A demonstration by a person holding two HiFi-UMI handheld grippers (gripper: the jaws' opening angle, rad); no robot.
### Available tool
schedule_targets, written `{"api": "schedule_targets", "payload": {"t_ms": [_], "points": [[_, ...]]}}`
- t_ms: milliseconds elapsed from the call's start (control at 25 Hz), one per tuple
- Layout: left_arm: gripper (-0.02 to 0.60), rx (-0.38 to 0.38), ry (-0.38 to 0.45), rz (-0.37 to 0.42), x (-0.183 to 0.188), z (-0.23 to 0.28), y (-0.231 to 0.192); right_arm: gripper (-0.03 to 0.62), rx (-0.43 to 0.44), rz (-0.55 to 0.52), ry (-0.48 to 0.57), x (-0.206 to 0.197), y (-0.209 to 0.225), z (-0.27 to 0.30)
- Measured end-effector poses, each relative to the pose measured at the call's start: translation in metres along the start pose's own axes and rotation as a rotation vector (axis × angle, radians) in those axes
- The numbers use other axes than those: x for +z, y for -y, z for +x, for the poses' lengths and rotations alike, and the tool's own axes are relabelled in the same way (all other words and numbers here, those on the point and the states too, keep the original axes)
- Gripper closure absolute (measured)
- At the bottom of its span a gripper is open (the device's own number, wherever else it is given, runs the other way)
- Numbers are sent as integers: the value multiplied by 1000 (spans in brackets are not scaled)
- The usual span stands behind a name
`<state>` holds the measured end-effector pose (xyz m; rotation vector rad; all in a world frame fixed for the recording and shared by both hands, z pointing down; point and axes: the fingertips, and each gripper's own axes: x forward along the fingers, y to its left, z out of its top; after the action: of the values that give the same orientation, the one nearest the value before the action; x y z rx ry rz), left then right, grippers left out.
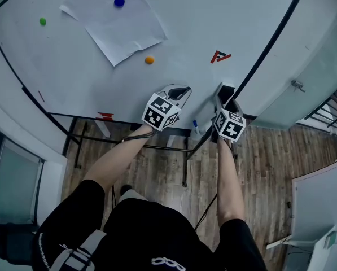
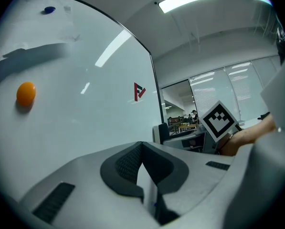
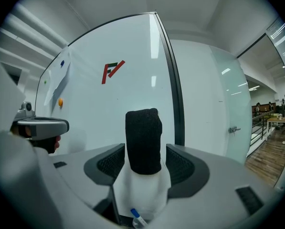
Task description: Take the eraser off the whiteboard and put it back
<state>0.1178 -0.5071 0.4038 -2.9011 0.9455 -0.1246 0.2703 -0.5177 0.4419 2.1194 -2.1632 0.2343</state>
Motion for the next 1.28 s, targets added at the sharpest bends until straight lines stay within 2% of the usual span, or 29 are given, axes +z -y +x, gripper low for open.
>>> {"api": "schedule_targets", "payload": {"t_ms": [640,800,1000,1280], "points": [[572,24,-14,-35,-4,-36,40,336,51,-5,-5,-12,-6,-63],[572,32,-19,-42,-4,-48,51,385,63,-9,-5,-16,-9,-81],[572,45,-19,-49,-6,-61,59,506,57,-27,19,-18,-13,-99],[572,60,-24,-64,-11,-75,73,563,68,-50,29,-23,-19,-120]]}}
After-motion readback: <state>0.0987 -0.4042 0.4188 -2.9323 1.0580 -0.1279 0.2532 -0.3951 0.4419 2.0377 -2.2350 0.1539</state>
